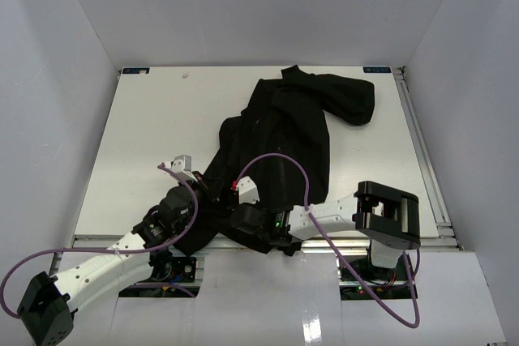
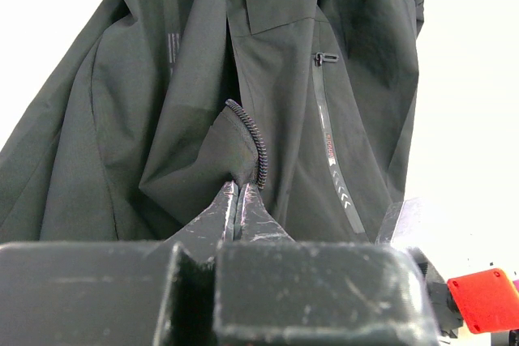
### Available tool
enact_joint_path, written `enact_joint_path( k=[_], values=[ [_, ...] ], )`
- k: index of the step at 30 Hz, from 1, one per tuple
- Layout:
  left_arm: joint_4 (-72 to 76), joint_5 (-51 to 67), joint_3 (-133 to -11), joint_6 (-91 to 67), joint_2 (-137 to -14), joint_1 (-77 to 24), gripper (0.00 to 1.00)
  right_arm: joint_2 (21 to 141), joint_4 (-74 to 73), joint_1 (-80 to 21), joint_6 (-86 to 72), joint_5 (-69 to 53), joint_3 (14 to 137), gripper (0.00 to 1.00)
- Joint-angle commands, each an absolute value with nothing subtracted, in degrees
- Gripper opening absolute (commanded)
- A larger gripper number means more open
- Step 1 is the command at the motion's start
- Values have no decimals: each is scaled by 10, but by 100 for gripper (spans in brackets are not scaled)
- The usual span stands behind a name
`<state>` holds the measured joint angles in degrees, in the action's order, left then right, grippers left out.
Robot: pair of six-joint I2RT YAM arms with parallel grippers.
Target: Zip up the jacket
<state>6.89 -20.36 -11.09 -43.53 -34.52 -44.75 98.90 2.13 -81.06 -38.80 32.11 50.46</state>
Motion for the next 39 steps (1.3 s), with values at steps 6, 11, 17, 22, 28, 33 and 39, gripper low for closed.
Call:
enact_joint_path(
  k=[6, 11, 17, 22, 28, 33, 39],
  values=[
    [77, -206, -118, -434, -340, -449, 0, 991, 42, -815, -404, 285, 492, 53],
    [71, -210, -121, -433, -338, -449, 0, 980, 51, -815, -407, 273, 471, 45],
    [69, -211, -124, -435, -337, -449, 0, 976, 78, -816, -399, 252, 443, 34],
    [69, -210, -123, -438, -341, -449, 0, 983, 94, -816, -400, 250, 432, 18],
    [72, -206, -121, -435, -341, -449, 0, 957, 103, -816, -382, 267, 427, 8],
    [74, -180, -127, -428, -340, -449, 0, 893, 104, -809, -347, 296, 417, 8],
    [78, -158, -127, -421, -332, -448, 0, 798, 113, -793, -323, 309, 392, 8]
  ],
)
